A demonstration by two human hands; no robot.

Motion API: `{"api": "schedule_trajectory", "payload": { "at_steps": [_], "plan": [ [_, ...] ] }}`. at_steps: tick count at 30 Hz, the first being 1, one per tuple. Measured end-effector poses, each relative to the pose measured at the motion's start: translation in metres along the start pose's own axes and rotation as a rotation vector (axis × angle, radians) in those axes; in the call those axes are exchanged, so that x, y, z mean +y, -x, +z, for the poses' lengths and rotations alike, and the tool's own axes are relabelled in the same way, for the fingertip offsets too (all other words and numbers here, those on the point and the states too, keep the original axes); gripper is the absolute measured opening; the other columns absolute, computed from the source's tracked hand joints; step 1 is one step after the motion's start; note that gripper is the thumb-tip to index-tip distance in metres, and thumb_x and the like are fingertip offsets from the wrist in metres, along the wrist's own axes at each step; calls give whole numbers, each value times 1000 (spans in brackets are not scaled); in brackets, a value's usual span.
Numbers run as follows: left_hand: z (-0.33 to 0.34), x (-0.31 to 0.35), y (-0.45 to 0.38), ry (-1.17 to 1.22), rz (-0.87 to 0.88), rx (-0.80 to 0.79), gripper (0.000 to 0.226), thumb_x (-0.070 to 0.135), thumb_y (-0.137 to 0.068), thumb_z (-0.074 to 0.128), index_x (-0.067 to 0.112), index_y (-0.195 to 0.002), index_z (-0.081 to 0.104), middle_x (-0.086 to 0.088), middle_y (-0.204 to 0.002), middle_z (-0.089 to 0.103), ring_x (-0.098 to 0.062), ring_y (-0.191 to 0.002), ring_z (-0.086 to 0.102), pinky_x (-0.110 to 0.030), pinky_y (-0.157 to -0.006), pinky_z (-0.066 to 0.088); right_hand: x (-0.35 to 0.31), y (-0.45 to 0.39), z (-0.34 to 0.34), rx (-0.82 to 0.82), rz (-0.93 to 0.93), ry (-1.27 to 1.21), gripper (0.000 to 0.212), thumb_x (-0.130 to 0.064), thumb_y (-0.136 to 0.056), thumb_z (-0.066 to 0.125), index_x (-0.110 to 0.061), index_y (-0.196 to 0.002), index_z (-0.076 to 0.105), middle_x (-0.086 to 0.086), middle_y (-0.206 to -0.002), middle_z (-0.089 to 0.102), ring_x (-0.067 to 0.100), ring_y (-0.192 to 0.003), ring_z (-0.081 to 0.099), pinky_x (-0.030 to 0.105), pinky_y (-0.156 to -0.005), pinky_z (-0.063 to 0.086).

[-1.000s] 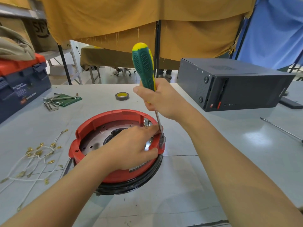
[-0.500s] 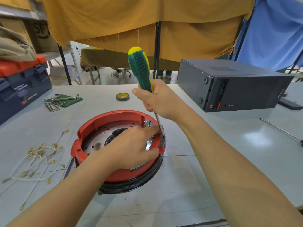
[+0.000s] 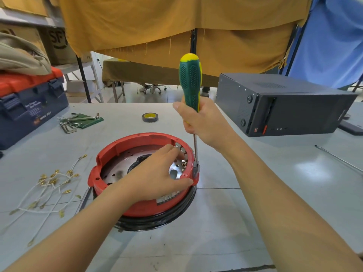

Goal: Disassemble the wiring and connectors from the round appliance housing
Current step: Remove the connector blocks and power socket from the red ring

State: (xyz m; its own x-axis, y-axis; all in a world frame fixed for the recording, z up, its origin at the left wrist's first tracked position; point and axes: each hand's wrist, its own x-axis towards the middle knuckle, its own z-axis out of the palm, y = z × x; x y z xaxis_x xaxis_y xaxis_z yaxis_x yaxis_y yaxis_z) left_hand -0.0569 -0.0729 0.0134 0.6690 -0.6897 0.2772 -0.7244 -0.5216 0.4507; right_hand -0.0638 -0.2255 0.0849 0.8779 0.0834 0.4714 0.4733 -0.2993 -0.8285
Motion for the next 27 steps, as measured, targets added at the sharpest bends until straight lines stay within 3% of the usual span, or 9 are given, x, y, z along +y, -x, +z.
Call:
{"api": "schedule_trajectory", "payload": {
  "at_steps": [4,8,11,13,16,18,20,24,27],
  "plan": [
    [3,3,-2,55,-100,-115,35,54,-76,63,28,-98,56,17,-91,57,-1,-83,54,-15,-66,38,1,4,-7,2,-31,-71,37,-16,-96,49,-19,-62,34,-13,-47,28,7,-41,27,15,-41,28],
    [11,15,-6,83,-162,-131,26,52,-80,61,29,-88,53,13,-85,60,0,-68,52,-17,-59,35,-3,6,-11,-21,-26,14,38,-17,-98,49,-18,-62,35,-12,-45,32,7,-40,31,15,-43,31],
    [12,26,-8,119,-217,-153,32,53,-84,56,22,-89,57,11,-77,61,-5,-65,54,-25,-62,42,-6,6,-14,-39,-13,133,36,-22,-98,48,-17,-64,39,-10,-44,38,8,-41,37,20,-49,38],
    [-2,26,-12,169,-218,-206,30,45,-87,57,16,-95,62,9,-70,63,-9,-59,58,-29,-64,50,-6,8,-19,-39,-8,204,34,-26,-98,48,-18,-66,43,-8,-42,46,7,-43,44,17,-52,40],
    [-32,10,-28,-110,-59,-144,32,31,-85,65,16,-114,62,3,-97,65,-15,-91,62,-25,-82,46,-6,11,-26,0,-2,244,30,-27,-98,47,-13,-72,48,-6,-46,53,4,-45,48,11,-50,38],
    [-39,1,-39,-248,61,-206,54,31,-83,69,24,-133,49,4,-126,50,-15,-118,44,-25,-98,34,-6,12,-27,13,-10,250,30,-27,-98,47,-11,-73,50,-5,-47,54,3,-45,48,10,-49,38],
    [-32,-3,-48,-328,143,-305,65,35,-83,68,28,-140,39,6,-142,39,-15,-130,31,-23,-105,22,-6,13,-27,8,-19,273,32,-28,-98,46,-9,-72,51,-4,-47,55,1,-44,47,9,-49,38],
    [-17,-6,-59,-373,194,-244,58,48,-81,65,28,-133,49,5,-131,51,-18,-115,47,-28,-97,34,-6,12,-26,14,-36,337,36,-29,-98,45,-9,-69,51,-3,-47,54,1,-43,46,10,-50,39],
    [-15,-8,-62,-484,229,-191,55,56,-80,62,27,-126,54,2,-120,55,-20,-101,52,-33,-88,40,-4,11,-27,51,-42,353,34,-28,-98,46,-11,-69,50,-2,-50,54,3,-45,47,17,-55,44]
  ]
}}
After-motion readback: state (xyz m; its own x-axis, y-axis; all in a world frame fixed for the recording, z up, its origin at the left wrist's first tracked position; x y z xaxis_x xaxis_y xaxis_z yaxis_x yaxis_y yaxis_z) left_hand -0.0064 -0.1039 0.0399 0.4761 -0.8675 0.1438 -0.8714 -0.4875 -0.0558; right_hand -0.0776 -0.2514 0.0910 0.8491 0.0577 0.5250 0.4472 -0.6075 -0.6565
